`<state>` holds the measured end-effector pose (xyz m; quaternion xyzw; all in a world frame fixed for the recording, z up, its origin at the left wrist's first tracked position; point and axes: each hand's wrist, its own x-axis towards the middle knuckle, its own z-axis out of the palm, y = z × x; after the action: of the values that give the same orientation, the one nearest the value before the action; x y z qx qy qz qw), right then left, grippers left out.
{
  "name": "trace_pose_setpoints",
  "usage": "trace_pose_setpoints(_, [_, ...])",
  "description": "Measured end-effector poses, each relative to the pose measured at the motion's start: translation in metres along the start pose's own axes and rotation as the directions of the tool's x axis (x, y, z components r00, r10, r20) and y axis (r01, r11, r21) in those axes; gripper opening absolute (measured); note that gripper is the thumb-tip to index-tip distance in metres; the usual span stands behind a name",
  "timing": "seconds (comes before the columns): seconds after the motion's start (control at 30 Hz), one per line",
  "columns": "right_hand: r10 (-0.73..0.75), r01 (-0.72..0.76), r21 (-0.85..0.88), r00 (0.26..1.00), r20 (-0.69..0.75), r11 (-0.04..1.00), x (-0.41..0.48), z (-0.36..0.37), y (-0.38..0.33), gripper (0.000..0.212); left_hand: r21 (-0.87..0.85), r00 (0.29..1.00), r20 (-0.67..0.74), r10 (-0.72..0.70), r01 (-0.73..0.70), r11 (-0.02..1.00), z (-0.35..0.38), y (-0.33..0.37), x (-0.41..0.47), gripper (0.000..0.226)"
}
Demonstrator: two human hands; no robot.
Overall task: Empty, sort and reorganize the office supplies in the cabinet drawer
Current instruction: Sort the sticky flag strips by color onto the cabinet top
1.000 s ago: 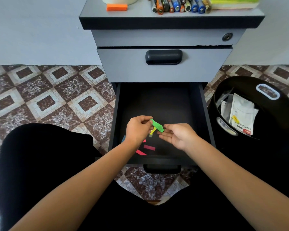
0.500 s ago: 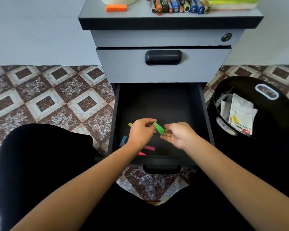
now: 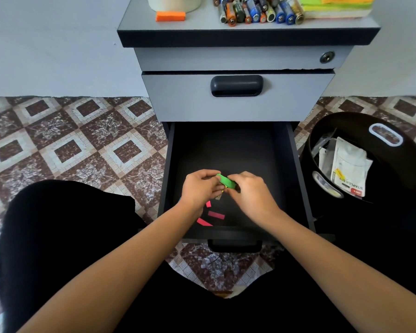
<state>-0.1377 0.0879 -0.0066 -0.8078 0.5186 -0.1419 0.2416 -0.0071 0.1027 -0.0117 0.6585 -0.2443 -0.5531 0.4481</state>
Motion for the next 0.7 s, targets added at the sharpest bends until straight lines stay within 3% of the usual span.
trace_pose_setpoints(0.13, [0.000,0.001,-0.050,1.000,0.023,0.999,0.003,-0.003,0.003,0.026,0.061,0.998,0.068,-0.004,0.000,0.998,-0.005,0.001,0.002,0.017])
trace_pose_setpoints(0.2, [-0.003,0.006,-0.059,0.999,0.049,0.998,0.007,-0.006,0.005,0.024,0.206,0.991,0.120,0.056,-0.080,0.975,-0.010,0.004,0.004,0.022])
trace_pose_setpoints(0.23, [-0.010,0.013,-0.060,0.998,0.059,0.998,0.008,-0.009,0.006,0.024,0.324,0.981,0.148,0.122,-0.165,0.932,-0.013,0.006,0.005,0.023])
trace_pose_setpoints(0.33, [-0.036,0.041,-0.055,0.996,0.079,0.998,0.010,-0.016,0.007,0.027,0.609,0.906,0.278,0.321,-0.424,0.671,-0.020,0.014,0.005,0.030])
trace_pose_setpoints(0.43, [-0.063,0.068,-0.049,0.993,0.099,0.996,0.012,-0.021,0.007,0.027,0.659,0.813,0.426,0.396,-0.579,0.480,-0.027,0.021,0.002,0.035])
trace_pose_setpoints(0.57, [-0.085,0.088,-0.026,0.991,0.108,0.996,0.013,-0.027,0.001,0.027,0.714,0.736,0.523,0.430,-0.654,0.250,-0.035,0.030,0.001,0.030])
trace_pose_setpoints(0.7, [-0.116,0.119,-0.012,0.986,0.116,0.993,0.013,-0.033,-0.006,0.029,0.718,0.711,0.575,0.404,-0.676,0.167,-0.042,0.040,-0.002,0.025])
